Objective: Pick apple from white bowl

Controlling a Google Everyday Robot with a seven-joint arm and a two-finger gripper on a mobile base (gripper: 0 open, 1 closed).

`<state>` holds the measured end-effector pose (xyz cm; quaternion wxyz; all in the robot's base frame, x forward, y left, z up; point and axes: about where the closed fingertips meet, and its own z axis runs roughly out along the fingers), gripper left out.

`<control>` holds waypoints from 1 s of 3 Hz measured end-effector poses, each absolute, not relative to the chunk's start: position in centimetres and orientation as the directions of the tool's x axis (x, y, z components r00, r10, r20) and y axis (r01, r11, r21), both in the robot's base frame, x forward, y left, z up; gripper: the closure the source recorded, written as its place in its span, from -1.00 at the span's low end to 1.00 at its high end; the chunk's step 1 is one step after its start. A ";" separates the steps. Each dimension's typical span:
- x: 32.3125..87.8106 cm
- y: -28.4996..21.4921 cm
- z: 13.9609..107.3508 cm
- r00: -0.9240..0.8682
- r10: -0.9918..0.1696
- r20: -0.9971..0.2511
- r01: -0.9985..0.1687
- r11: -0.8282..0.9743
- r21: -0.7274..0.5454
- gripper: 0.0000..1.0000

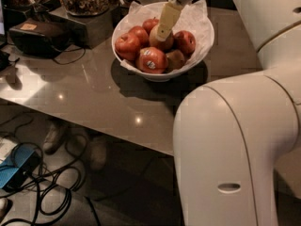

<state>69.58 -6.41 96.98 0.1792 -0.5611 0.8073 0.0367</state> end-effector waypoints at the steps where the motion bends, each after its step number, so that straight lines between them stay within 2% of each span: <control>1: 69.9 -6.6 96.3 -0.311 -0.893 -0.326 -0.920 0.369 -0.132 -0.36; 3: 70.6 -6.6 94.8 -0.315 -0.894 -0.320 -0.924 0.365 -0.110 -0.40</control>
Offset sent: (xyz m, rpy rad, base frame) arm -0.0097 -0.0201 -0.0157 -0.0463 0.1326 0.0123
